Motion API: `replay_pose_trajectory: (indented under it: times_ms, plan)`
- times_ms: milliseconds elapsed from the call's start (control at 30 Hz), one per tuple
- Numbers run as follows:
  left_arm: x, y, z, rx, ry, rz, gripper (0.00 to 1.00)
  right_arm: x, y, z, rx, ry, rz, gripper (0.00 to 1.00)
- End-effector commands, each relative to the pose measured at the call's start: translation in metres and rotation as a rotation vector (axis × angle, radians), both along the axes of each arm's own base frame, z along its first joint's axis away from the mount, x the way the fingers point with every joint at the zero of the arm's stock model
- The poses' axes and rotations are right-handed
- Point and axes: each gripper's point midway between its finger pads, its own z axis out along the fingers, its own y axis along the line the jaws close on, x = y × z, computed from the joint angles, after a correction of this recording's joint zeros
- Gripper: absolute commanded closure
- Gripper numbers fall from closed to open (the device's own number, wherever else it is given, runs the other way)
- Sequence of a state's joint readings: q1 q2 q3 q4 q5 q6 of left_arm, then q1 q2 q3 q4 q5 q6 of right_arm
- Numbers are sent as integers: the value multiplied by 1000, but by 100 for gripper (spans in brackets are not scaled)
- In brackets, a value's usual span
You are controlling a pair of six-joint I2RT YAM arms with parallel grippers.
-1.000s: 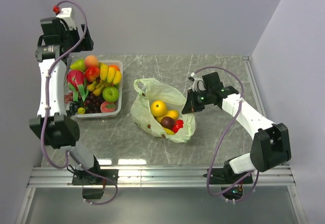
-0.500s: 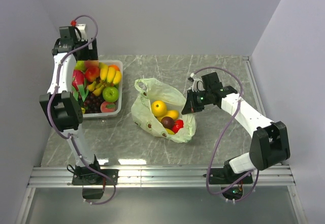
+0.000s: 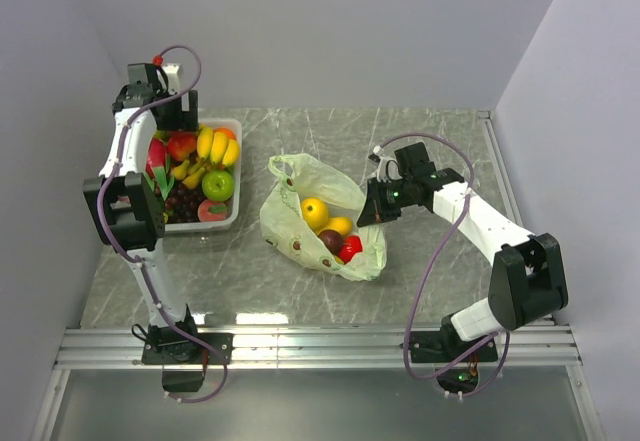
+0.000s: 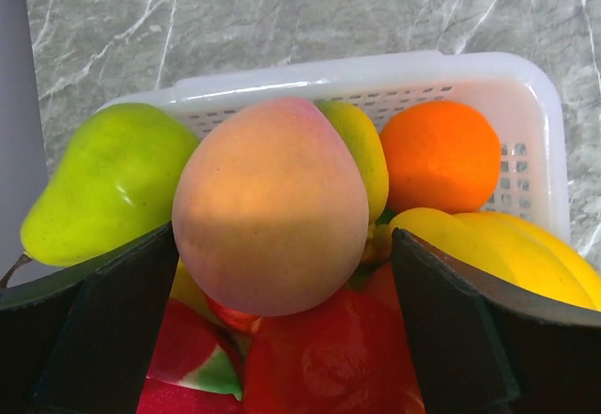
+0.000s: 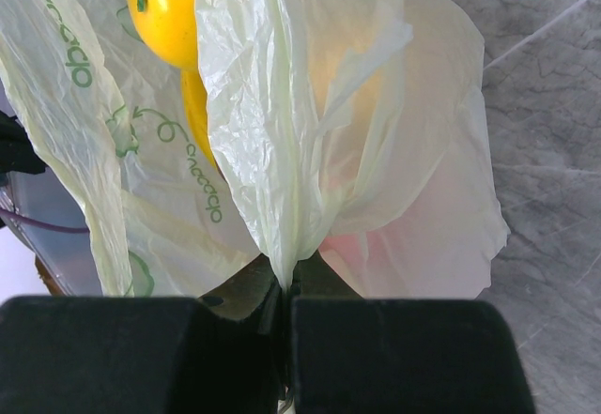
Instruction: Place the fake fruits into the plastic bag and tie a complex knot
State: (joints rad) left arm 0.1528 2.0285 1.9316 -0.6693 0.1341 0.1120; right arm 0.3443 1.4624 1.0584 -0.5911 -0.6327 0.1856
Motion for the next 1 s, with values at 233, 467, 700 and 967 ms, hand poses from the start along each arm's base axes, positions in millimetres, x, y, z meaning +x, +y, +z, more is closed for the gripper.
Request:
replay_pose_trajectory:
  times_ms: [233,467,700,967]
  plan:
    - [9,-4,21,1,-75,-25,17,9,3,15,22,-50,5,100]
    - [4,0,73,32,-183,-9,28,7,3,18,21,-64,9,100]
    - [-20,-11,166,51,-366,-54,32,7,3,20,25,-66,8,100]
    - [-115,-143,210,-86,-409,-606,36,10,4,25,32,-79,9,100]
